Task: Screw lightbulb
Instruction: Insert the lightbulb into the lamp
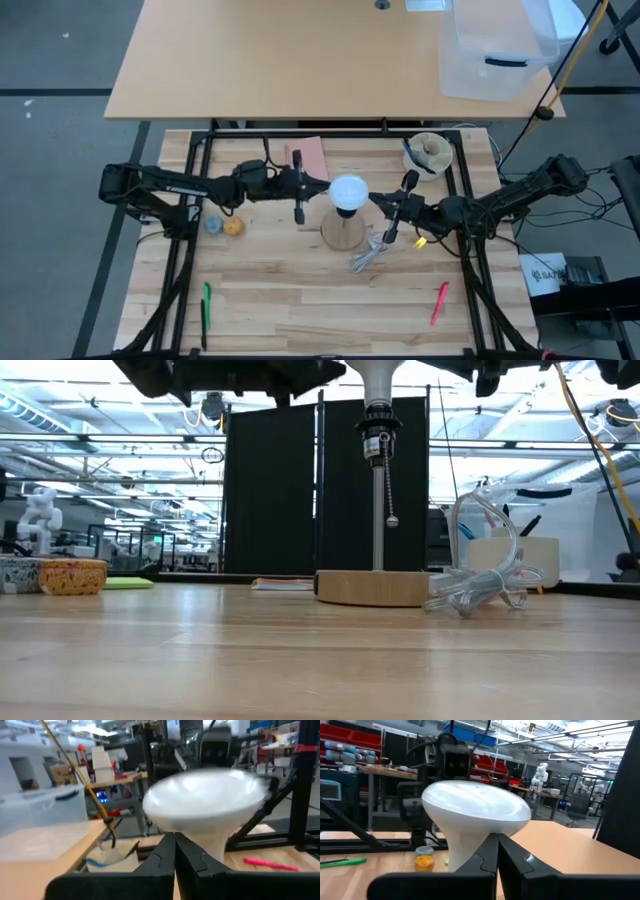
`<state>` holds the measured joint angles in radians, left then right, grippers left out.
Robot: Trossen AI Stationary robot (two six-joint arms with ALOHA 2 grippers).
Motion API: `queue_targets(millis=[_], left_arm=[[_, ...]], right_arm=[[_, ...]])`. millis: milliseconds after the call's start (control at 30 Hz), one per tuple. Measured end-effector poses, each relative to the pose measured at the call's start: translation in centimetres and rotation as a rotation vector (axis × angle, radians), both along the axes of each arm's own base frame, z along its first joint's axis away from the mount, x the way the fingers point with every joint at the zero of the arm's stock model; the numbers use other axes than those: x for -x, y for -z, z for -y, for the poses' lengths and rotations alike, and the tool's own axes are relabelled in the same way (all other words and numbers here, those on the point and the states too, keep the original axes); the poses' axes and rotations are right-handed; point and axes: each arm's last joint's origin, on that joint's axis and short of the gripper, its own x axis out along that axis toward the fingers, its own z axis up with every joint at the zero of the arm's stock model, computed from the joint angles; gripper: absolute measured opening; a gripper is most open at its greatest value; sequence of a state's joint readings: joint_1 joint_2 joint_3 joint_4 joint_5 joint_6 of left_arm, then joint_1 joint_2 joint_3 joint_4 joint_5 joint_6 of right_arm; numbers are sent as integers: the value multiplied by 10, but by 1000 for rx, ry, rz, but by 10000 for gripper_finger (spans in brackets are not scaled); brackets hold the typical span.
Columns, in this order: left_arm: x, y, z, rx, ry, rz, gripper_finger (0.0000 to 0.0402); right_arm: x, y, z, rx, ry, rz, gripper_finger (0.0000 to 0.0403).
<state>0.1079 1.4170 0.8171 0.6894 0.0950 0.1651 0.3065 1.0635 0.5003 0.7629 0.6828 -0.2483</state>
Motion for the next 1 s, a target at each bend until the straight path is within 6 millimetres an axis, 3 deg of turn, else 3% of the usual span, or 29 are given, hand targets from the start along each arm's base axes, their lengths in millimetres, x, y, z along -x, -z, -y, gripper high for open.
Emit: queue_targets(millis=[333,600,1000], left_arm=[[19,-22,10,-27,18,21,0],[18,-22,32,-54,88,20,0],[12,-19,45,-57,123,45,0]], right_arm=[[1,-2,2,3,61,7,0],[3,-7,3,34,116,33,0],[-5,-22,15,34,125,63,0]])
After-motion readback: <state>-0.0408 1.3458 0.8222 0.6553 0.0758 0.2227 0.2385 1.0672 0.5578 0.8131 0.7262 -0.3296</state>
